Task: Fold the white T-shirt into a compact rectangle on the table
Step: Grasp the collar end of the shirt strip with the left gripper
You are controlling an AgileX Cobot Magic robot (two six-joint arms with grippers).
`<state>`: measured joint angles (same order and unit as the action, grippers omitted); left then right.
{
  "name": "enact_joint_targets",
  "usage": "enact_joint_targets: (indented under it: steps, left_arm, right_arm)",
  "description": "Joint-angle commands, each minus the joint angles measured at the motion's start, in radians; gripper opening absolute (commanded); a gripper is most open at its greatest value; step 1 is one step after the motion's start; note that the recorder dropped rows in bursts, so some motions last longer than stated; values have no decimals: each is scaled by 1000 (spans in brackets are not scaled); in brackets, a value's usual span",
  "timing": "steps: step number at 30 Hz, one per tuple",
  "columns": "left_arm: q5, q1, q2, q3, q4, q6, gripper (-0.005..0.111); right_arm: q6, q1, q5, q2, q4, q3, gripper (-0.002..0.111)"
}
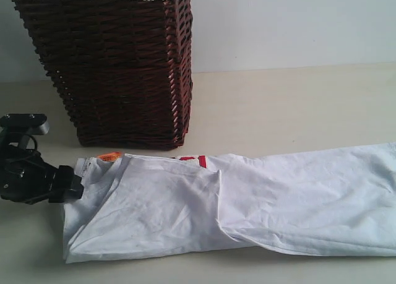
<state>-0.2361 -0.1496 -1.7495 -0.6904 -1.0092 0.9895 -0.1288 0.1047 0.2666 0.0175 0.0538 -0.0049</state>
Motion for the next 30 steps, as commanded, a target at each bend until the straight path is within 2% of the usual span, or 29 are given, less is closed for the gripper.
enact_joint_targets:
  steps: [1, 5, 9, 14, 17, 21, 27, 30]
  left_arm:
    - [70, 0, -26, 12, 4, 29, 69]
    - [1, -2, -38, 12, -13, 70, 69]
    - [-56, -21, -40, 12, -153, 159, 69]
    - [-106, -91, -44, 12, -319, 305, 69]
    - [-102, -137, -61, 12, -331, 307, 66]
    - [-93, -172, -79, 12, -336, 307, 43]
    - [-93, -177, -79, 12, -338, 307, 3]
    - [-93, -177, -71, 12, -324, 307, 0]
  right_arm:
    - [1, -1, -6, -4, -8, 5, 0]
    - [1, -1, -6, -4, -8, 5, 0]
    - [1, -1, -6, -4, -8, 5, 0]
    - [1, -1, -6, -4, -8, 5, 0]
    - [1, -1, -6, -4, -8, 5, 0]
    - [1, -1, -6, -4, -8, 5, 0]
    - [1, -1, -6, -4, -8, 5, 0]
    - [1, -1, -6, -4, -8, 5, 0]
